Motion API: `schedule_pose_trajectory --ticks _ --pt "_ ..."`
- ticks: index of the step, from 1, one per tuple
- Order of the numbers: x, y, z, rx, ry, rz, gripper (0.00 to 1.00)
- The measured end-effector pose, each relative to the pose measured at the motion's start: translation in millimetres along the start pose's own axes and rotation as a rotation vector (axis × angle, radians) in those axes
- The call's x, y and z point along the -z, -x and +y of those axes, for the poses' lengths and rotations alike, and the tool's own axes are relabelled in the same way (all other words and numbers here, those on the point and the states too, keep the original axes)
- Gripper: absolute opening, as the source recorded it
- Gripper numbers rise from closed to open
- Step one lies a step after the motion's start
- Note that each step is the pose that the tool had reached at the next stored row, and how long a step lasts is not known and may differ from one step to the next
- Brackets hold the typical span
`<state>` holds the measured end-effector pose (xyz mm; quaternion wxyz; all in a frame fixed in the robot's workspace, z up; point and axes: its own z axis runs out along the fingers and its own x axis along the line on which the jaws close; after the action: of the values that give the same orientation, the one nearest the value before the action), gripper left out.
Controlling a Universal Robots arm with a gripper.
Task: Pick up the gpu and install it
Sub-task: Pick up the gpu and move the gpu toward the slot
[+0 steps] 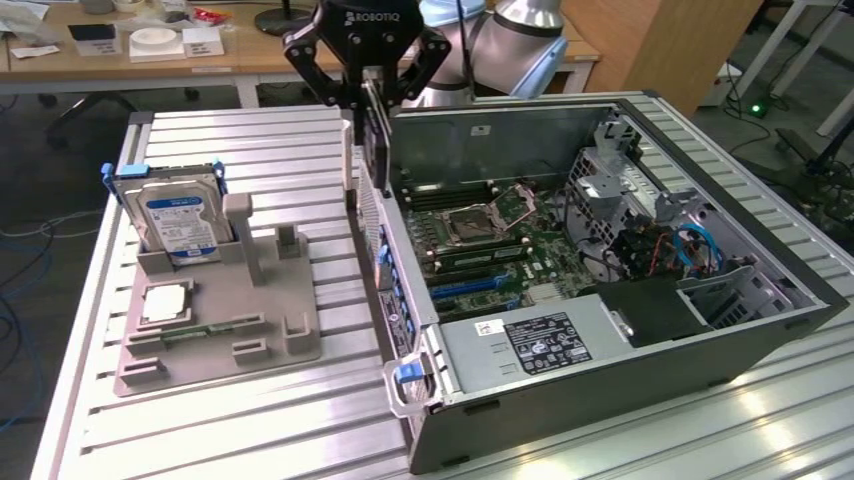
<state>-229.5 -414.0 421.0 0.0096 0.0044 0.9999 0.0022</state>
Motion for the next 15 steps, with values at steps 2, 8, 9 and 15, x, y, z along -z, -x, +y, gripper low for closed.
schedule_pose_trajectory --ticks 2,8,9,15 --pt "0.0 2.7 0.0 0.0 0.0 0.0 0.28" --pt "-0.2 10.4 0.1 0.0 0.0001 0.0 0.28" --pt "-0.2 11.6 0.1 0.0 0.0 0.0 0.28" --pt "-0.3 19.0 0.2 0.0 0.0 0.0 0.28"
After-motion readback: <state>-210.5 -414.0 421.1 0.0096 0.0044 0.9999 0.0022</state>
